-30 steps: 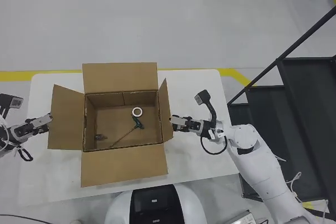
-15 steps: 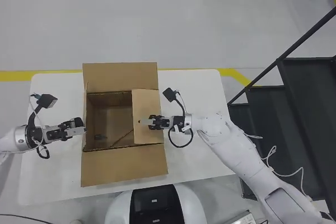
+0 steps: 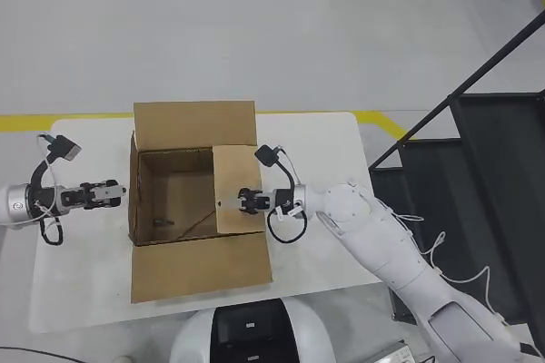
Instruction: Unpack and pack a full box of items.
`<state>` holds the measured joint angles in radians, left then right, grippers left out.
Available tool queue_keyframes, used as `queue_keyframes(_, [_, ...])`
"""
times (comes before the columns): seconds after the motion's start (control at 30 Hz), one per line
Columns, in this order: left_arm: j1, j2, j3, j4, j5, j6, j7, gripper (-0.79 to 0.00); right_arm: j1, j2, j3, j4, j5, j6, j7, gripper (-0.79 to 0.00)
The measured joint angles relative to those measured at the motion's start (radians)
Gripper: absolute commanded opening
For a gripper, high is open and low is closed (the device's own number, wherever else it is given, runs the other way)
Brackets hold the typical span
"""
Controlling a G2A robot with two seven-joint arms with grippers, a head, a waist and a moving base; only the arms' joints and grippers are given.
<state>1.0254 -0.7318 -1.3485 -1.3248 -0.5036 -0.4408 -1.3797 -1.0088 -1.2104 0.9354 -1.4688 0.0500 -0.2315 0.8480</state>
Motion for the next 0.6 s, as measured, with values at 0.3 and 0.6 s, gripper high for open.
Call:
queue_keyframes(0.3, [0.000, 0.001, -0.004, -0.004, -0.017, -0.005, 0.005, 0.000, -0.011, 0.002, 0.017, -0.035, 0.018, -0.025, -0.010, 0.000])
queue_keyframes(0.6, [0.020, -0.001, -0.007, -0.005, -0.042, 0.001, 0.027, 0.000, -0.011, 0.002, 0.017, -0.035, 0.018, -0.024, -0.010, 0.000])
